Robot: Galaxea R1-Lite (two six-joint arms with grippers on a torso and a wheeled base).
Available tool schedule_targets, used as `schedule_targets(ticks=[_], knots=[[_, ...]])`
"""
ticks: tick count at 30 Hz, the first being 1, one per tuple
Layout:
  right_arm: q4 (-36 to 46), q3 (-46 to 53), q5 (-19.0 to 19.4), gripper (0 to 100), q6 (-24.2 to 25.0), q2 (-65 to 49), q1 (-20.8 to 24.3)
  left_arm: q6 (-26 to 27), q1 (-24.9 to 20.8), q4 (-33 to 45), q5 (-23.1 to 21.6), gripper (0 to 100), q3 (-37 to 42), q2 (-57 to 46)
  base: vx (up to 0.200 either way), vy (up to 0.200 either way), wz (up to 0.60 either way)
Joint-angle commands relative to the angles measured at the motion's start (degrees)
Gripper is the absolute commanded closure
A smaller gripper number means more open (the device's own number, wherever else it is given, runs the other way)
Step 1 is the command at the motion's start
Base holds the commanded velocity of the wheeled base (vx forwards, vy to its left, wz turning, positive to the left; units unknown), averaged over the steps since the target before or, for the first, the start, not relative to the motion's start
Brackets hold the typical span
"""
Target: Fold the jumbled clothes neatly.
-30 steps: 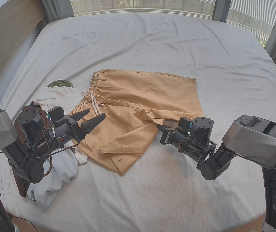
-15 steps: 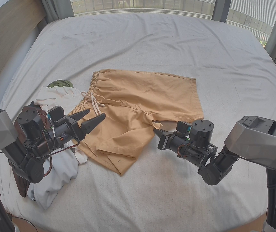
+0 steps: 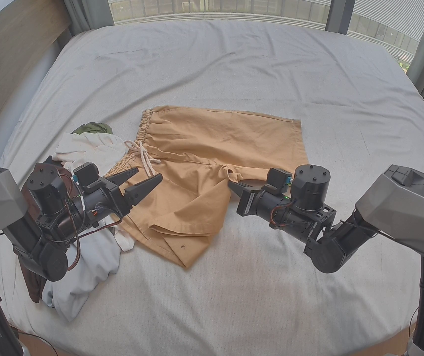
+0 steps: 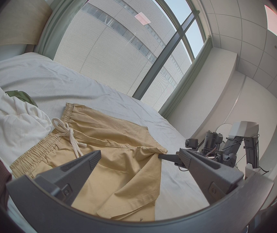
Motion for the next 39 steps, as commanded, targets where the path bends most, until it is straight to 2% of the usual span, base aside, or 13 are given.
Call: schedule_targets(ticks=[1, 4, 20, 31, 32, 35, 39], knots=[[1.0, -2.3, 0.8, 100, 0.4, 0.0, -0.3, 0.0, 0.1, 0.0, 0.0, 0, 0.0, 0.0, 0.000, 0.000, 0.00], [2.7, -3.9, 1.9, 100, 1.4, 0.1, -0.3, 0.0, 0.0, 0.0, 0.0, 0, 0.0, 0.1, 0.000, 0.000, 0.00], [8.7, -17.9, 2.1, 100, 5.9, 10.2, -0.5, 0.0, 0.1, 0.0, 0.0, 0, 0.1, 0.3, 0.000, 0.000, 0.00], [7.9, -18.6, 2.1, 100, 6.0, 11.2, -0.4, 0.0, 0.0, 0.0, 0.0, 0, 0.1, 0.3, 0.000, 0.000, 0.00], [7.7, -18.4, 2.1, 0, 6.1, 11.2, -0.5, 0.0, 0.1, 0.0, 0.0, 0, 0.1, 0.3, 0.000, 0.000, 0.00], [6.6, -16.9, 1.7, 0, 6.0, 10.8, -0.5, 0.0, 0.1, 0.0, 0.0, 0, 0.2, 0.4, 0.000, 0.000, 0.00], [4.2, -9.9, 1.7, 0, 5.7, 7.0, -0.4, 0.0, 0.1, 0.0, 0.0, 0, 0.2, 0.4, 0.000, 0.000, 0.00]])
